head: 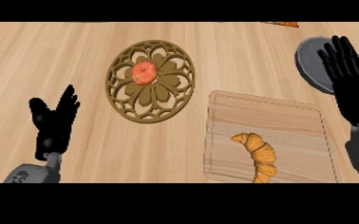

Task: Pick the croissant from the cutting board and place it in the pan

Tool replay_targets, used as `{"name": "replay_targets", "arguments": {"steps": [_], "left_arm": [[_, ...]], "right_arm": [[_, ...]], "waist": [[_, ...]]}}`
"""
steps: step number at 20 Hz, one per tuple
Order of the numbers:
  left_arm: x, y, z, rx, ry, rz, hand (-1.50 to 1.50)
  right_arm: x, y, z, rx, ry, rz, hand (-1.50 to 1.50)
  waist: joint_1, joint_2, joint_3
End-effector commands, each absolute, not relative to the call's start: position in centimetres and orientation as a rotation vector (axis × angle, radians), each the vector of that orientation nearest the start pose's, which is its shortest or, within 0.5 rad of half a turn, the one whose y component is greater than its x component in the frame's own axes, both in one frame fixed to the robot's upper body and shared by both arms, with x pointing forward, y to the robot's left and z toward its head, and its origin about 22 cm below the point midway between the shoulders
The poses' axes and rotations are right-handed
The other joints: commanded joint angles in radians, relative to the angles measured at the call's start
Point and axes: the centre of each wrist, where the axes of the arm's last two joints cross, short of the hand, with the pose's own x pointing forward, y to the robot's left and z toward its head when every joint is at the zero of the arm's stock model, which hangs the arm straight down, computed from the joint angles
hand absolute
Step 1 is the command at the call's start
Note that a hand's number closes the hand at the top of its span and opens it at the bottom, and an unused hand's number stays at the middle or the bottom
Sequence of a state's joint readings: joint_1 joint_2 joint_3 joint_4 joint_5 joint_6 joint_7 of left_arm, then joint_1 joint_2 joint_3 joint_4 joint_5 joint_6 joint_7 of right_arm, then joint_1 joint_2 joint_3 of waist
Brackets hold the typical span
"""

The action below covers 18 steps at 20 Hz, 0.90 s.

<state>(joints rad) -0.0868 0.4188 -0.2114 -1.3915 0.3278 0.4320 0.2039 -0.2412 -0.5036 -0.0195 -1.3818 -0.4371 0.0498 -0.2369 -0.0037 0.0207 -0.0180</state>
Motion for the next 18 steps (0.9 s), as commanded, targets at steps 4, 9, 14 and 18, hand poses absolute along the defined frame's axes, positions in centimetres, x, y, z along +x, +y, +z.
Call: {"name": "replay_targets", "arguments": {"steps": [4, 9, 14, 18], "left_arm": [[27.9, 23.9, 3.1, 0.125, -1.538, -0.046, 0.00], [25.1, 19.2, 2.0, -0.065, -1.701, -0.129, 0.00], [25.5, 20.4, 2.1, -0.056, -1.676, -0.128, 0.00], [24.6, 20.5, 0.0, -0.077, -1.701, -0.137, 0.00]], "right_arm": [[31.1, -28.3, 8.4, 0.555, -1.877, 0.430, 1.50], [29.4, -34.8, 6.2, 0.420, -1.800, 0.533, -1.50], [28.0, -40.3, 6.3, 0.470, -1.827, 0.744, -1.50], [29.3, -40.8, 8.9, 0.359, -1.848, 0.916, -1.50]], "waist": [[0.028, -0.022, 0.019], [0.010, -0.018, 0.019], [0.010, -0.019, 0.020], [0.013, -0.018, 0.019]]}}
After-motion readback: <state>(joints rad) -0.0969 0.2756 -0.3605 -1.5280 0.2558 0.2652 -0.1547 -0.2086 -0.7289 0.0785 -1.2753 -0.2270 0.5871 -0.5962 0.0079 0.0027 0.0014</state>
